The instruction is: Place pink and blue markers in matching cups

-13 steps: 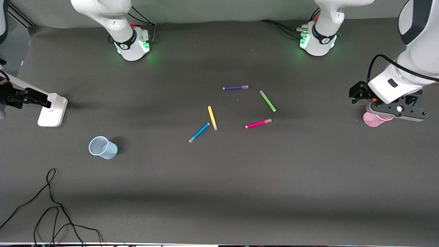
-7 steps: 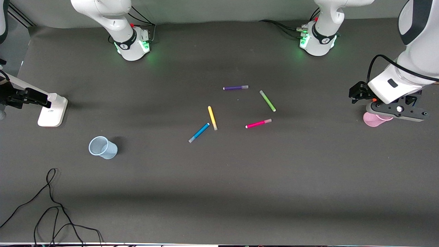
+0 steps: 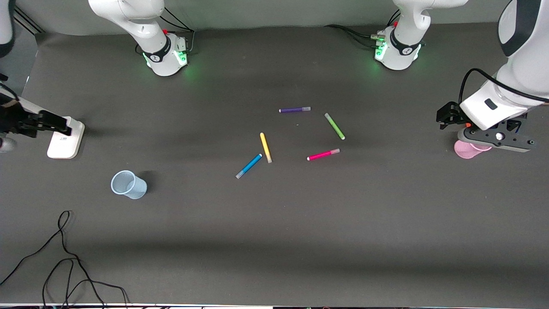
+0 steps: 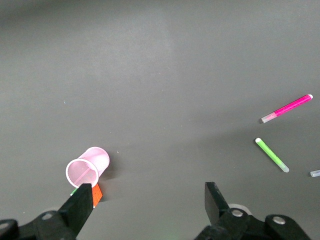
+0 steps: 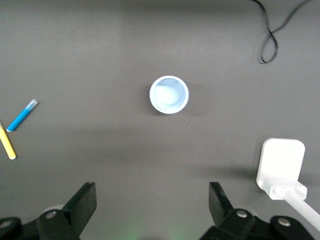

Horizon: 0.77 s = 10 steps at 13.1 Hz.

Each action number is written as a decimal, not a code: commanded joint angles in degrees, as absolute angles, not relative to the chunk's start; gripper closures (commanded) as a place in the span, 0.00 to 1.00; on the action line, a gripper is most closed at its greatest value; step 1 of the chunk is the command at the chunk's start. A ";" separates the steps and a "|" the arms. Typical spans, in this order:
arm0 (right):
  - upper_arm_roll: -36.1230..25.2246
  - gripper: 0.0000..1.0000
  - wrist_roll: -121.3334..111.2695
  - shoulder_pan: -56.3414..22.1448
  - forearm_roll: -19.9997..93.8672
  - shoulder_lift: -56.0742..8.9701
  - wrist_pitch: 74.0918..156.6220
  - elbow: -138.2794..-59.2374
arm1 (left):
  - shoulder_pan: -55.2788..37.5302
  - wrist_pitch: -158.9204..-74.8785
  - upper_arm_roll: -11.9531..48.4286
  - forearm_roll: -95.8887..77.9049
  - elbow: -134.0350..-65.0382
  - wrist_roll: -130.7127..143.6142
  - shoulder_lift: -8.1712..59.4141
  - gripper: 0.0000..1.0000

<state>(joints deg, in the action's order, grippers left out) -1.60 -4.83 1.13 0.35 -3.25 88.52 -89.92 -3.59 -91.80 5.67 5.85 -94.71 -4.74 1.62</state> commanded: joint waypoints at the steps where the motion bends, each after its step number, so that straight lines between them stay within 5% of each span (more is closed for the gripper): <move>1: -1.67 0.00 -3.43 -4.11 1.05 -5.17 89.64 -88.68 | -3.69 -90.35 4.83 5.54 -94.31 -5.54 1.58 0.01; 10: -1.67 0.00 34.65 -23.18 5.27 -11.68 97.81 -88.77 | -3.78 -85.71 4.92 0.81 -94.40 5.66 1.49 0.01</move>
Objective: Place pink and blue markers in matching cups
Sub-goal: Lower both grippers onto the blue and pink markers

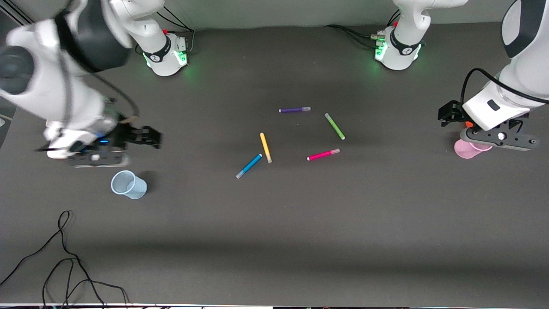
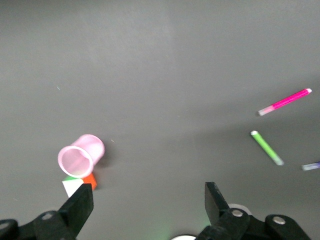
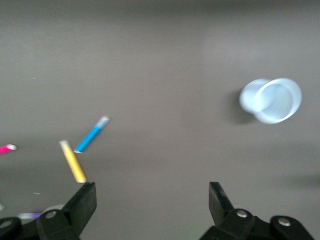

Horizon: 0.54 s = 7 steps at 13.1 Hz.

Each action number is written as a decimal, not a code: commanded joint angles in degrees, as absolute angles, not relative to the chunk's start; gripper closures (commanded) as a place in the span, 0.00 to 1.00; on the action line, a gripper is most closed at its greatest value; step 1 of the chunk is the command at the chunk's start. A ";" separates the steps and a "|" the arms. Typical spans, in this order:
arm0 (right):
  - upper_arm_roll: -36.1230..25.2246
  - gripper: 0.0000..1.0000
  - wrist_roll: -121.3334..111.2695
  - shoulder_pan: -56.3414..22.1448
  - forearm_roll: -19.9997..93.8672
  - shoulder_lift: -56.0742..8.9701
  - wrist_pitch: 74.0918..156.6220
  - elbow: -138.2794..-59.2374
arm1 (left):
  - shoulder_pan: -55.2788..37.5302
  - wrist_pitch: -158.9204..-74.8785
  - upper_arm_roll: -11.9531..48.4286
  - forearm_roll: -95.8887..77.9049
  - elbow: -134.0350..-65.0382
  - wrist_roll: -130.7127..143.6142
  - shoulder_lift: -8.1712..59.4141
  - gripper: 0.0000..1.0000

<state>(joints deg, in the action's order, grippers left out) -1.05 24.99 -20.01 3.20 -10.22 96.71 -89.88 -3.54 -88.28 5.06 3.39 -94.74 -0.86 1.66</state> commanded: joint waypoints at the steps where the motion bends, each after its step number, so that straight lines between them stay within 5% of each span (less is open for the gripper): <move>1: -1.67 0.00 40.98 -25.90 5.36 -12.82 98.69 -88.60 | -3.78 -84.56 4.92 0.27 -94.48 12.06 1.58 0.01; 7: -1.58 0.00 74.84 -35.94 8.87 -19.33 108.18 -88.42 | -4.74 -82.00 5.10 -7.91 -94.57 48.20 3.95 0.01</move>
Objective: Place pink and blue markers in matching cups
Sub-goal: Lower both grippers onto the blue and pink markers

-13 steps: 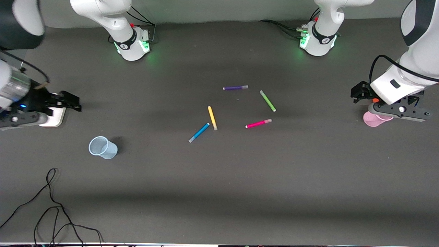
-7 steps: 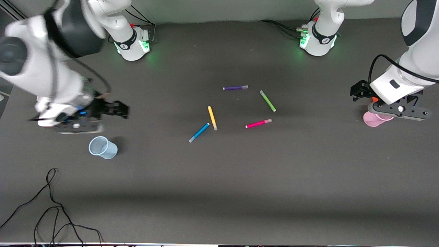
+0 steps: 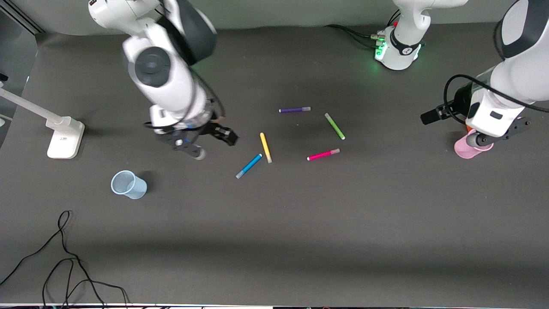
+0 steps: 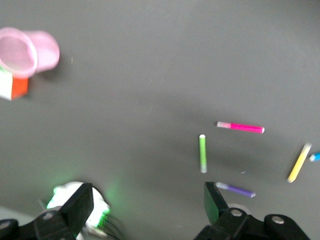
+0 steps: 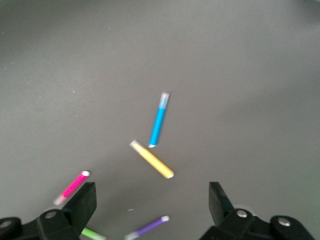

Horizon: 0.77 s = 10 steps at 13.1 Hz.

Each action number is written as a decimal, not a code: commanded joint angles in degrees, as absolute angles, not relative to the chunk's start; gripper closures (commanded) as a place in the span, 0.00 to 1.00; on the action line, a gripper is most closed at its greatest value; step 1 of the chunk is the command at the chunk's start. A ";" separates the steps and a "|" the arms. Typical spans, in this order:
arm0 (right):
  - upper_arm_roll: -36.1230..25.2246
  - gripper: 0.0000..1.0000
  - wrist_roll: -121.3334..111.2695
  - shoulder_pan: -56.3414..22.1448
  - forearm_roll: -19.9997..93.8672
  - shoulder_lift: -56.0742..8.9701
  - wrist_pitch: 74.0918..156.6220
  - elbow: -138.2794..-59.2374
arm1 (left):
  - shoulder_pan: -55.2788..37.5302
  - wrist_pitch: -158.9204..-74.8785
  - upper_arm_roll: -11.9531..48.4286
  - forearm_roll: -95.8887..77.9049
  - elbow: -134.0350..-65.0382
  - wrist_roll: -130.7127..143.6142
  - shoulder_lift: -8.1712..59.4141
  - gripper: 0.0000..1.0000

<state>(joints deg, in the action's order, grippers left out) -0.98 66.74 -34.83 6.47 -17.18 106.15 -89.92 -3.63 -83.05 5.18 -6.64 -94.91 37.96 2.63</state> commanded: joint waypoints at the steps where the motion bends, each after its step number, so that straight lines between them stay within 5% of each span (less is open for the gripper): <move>1: -1.67 0.00 78.80 -36.90 9.05 -19.94 109.24 -88.50 | -4.92 -82.61 5.36 -8.43 -94.66 53.99 5.09 0.01; 10: -2.02 0.00 91.23 -39.55 5.99 -21.19 112.66 -96.04 | -18.44 -102.29 5.36 -10.64 -94.57 102.47 18.00 0.01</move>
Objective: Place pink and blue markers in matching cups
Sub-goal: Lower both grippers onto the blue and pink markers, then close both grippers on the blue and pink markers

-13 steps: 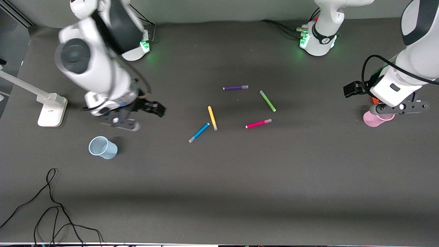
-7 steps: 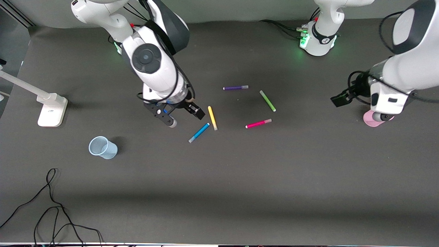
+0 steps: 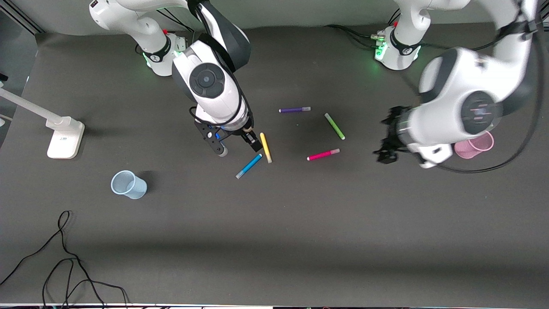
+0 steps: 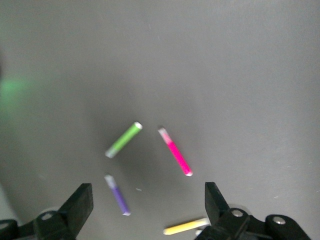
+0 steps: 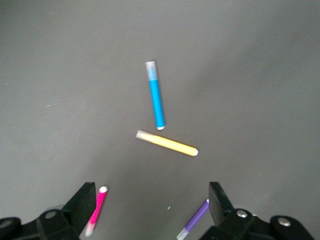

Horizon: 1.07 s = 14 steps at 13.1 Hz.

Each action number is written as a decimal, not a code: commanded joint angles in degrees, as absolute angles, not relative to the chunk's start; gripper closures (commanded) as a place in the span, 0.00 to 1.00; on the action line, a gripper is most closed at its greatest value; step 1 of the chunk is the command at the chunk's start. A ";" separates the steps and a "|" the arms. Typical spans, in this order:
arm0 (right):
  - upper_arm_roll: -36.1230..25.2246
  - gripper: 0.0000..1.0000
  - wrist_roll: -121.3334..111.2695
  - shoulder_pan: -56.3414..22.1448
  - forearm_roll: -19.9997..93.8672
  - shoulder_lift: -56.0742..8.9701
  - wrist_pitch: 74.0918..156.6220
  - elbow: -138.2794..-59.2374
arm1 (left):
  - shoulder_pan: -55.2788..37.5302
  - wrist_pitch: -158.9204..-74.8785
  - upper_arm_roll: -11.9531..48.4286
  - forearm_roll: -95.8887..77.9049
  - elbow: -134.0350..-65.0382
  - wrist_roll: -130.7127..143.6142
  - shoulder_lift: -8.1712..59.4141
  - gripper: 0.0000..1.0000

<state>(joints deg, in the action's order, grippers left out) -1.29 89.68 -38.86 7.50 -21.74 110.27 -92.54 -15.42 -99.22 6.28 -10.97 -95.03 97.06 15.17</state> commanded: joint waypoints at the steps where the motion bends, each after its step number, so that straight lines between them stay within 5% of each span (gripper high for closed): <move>1: -2.02 0.00 91.32 -39.90 4.93 -20.66 114.24 -98.33 | -19.15 -103.87 5.36 -10.63 -94.83 102.65 19.32 0.01; 14: -2.11 0.00 93.60 -40.61 4.75 -32.77 132.78 -99.40 | -26.46 -133.14 5.36 -7.21 -114.34 119.42 22.41 0.02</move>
<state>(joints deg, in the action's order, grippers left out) -1.55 91.50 -39.67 5.75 -30.71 129.66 -99.80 -25.33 -130.10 6.17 -8.16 -112.59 114.26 22.31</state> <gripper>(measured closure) 0.000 0.018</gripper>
